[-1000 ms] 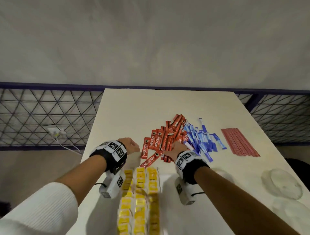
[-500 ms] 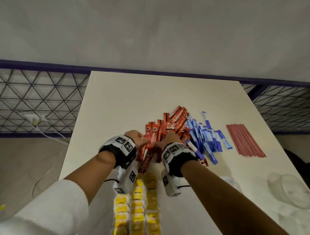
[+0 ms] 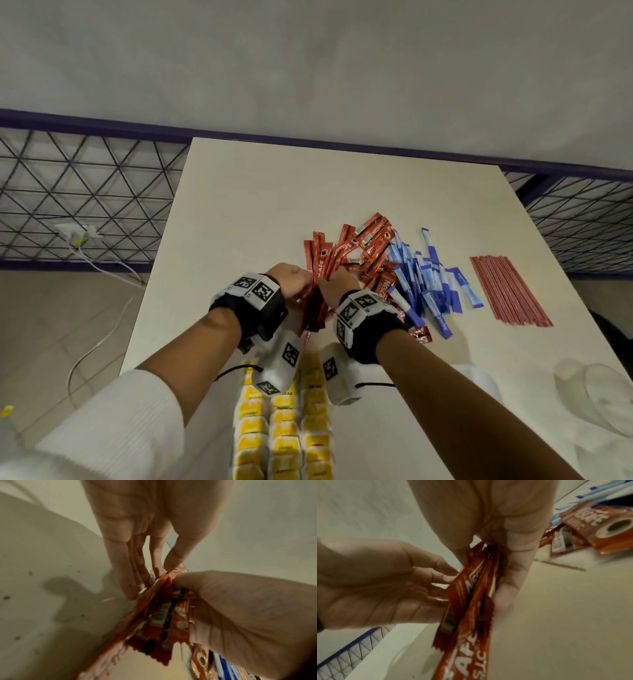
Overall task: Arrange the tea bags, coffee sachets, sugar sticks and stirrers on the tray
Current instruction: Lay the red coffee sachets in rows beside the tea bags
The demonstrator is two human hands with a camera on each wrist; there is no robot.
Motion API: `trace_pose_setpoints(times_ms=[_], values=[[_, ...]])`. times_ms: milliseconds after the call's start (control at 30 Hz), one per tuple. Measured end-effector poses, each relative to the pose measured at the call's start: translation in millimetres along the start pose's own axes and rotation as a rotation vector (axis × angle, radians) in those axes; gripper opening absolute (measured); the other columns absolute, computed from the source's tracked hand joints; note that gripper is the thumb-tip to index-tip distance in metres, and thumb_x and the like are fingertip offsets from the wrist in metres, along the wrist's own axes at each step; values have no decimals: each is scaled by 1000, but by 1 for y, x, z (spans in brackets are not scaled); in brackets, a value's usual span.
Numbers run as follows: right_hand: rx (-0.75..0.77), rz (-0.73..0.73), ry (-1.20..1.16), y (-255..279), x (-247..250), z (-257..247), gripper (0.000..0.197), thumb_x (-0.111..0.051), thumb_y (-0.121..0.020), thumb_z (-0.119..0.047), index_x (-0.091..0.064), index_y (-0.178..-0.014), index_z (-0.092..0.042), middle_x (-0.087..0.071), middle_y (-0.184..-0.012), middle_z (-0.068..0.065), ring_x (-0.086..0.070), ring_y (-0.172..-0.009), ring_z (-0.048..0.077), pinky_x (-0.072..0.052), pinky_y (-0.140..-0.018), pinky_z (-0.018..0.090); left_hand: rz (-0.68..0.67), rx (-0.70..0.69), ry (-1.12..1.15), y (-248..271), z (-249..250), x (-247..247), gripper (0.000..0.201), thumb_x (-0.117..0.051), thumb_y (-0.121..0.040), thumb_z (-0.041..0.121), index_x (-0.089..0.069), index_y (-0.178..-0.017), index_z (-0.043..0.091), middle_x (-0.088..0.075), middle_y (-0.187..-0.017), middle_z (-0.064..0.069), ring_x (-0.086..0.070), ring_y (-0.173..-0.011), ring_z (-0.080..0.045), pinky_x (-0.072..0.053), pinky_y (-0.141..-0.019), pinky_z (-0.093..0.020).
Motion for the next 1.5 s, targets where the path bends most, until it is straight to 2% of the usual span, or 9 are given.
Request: trace_pose_setpoints(times_ms=[167, 433, 667, 767, 833, 933, 1167, 1300, 1500], values=[[13, -32, -17, 1, -2, 6, 34, -41, -98, -20, -47, -122, 3, -55, -113, 13, -55, -107, 28, -42, -82, 30, -1, -39, -125, 0, 7, -9, 23, -54, -91, 27, -52, -71, 15, -49, -66, -4, -48, -65, -20, -44, -70, -34], [66, -52, -166, 17, 21, 17, 29, -38, -98, -14, -39, -69, -17, -43, -65, -1, -41, -56, 10, -34, -52, 19, 76, -113, -146, 7, 2, 9, 22, -49, -92, 23, -52, -110, 9, -60, -99, -8, -59, -90, -26, -47, -87, -34], [183, -61, -257, 61, 54, 0, 22, -40, -97, -11, -43, -76, -14, -43, -66, -1, -39, -53, 7, -35, -43, 10, 52, -132, 213, 33, 10, 21, 27, -53, -86, 17, -49, -112, 14, -66, -87, -8, -61, -72, -23, -50, -70, -34], [246, -40, -326, 81, 67, -11, 26, -42, -97, -14, -42, -122, -8, -44, -100, -4, -48, -95, 12, -46, -86, 19, 6, -156, 299, 49, 22, 15, 24, -50, -84, 8, -46, -108, 10, -65, -85, -12, -58, -64, -22, -44, -54, -27], [297, -41, -392, 92, 70, -16, 23, -43, -97, -16, -47, -119, -11, -47, -104, -5, -45, -101, 14, -38, -101, 36, -17, -186, 373, 65, 33, 7, 20, -43, -85, -5, -41, -98, 11, -55, -70, -10, -51, -51, -16, -40, -42, -23], [340, -31, -495, 107, 67, -16, 12, -44, -96, -11, -52, -92, -19, -59, -86, 0, -56, -77, 17, -47, -82, 35, -98, -200, 540, 90, 37, -13, 30, -29, -82, -15, -41, -93, 11, -44, -64, -11, -47, -42, -15, -39, -35, -19], [331, -118, -566, 132, 44, 15, 12, -43, -96, -8, -51, -97, -18, -64, -90, 3, -59, -75, 15, -51, -71, 21, -133, -125, 505, 126, 12, -57, 47, -17, -78, -18, -48, -97, 12, -38, -58, -8, -40, -33, -10, -37, -33, -14], [286, -79, -638, 140, 45, 39, 19, -45, -95, -11, -53, -113, -14, -62, -114, 10, -59, -102, 27, -45, -97, 39, -105, -176, 240, 145, 9, -73, 52, -28, -81, -17, -42, -117, 17, -41, -70, -12, -39, -45, -17, -31, -35, -19], [250, -120, -720, 149, 64, 69, 22, -44, -97, -14, -50, -118, -13, -63, -97, 1, -61, -83, 16, -48, -70, 25, -94, -104, 8, 173, 11, -98, 31, -35, -82, -16, -34, -76, 14, -31, -64, -5, -31, -49, -15, -22, -29, -10]])
Point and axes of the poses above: each hand's wrist, its own y-axis away from the middle knuckle, its own x-axis out of the back of the hand, z = x × y, the point moved 8 cm from there along -y, towards the middle knuckle
